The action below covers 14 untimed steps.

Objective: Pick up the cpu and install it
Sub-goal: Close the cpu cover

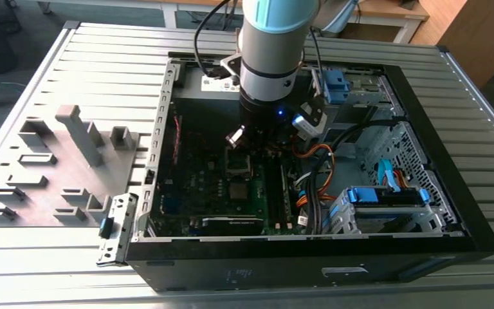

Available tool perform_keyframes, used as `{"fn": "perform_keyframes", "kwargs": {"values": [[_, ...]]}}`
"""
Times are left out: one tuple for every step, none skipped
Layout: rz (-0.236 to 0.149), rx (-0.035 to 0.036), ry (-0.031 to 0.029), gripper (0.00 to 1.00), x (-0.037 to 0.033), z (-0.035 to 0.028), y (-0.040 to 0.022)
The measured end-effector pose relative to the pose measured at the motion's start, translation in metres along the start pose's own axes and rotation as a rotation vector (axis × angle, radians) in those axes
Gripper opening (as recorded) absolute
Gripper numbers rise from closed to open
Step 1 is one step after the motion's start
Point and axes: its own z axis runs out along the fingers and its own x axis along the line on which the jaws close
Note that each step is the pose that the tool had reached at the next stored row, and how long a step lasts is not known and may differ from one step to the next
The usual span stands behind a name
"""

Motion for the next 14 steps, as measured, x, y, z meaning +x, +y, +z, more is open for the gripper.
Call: {"fn": "perform_keyframes", "kwargs": {"values": [[0.000, -0.0004, -0.0002, 0.11, 0.0001, -0.0004, 0.0000], [0.000, -0.0013, -0.0009, 0.11, 0.0001, -0.0008, -0.0001], [0.000, -0.0021, -0.0015, 0.11, 0.0001, -0.0011, -0.0002], [0.000, -0.0032, -0.0023, 0.11, 0.0002, -0.0015, -0.0002], [0.000, -0.0043, -0.0032, 0.11, 0.0003, -0.0019, -0.0003], [0.000, -0.0060, -0.0045, 0.11, 0.0004, -0.0024, -0.0005], [0.000, -0.0082, -0.0061, 0.11, 0.0005, -0.0028, -0.0007], [0.000, -0.0105, -0.0078, 0.11, 0.0007, -0.0033, -0.0009], [0.000, -0.0131, -0.0097, 0.11, 0.0009, -0.0039, -0.0012], [0.000, -0.0154, -0.0114, 0.11, 0.0012, -0.0044, -0.0014], [0.000, -0.0178, -0.0132, 0.11, 0.0014, -0.0049, -0.0017], [0.000, -0.0204, -0.0151, 0.11, 0.0017, -0.0055, -0.0021], [0.001, -0.0235, -0.0172, 0.11, 0.0020, -0.0062, -0.0026], [0.001, -0.0263, -0.0192, 0.11, 0.0024, -0.0068, -0.0032]]}}
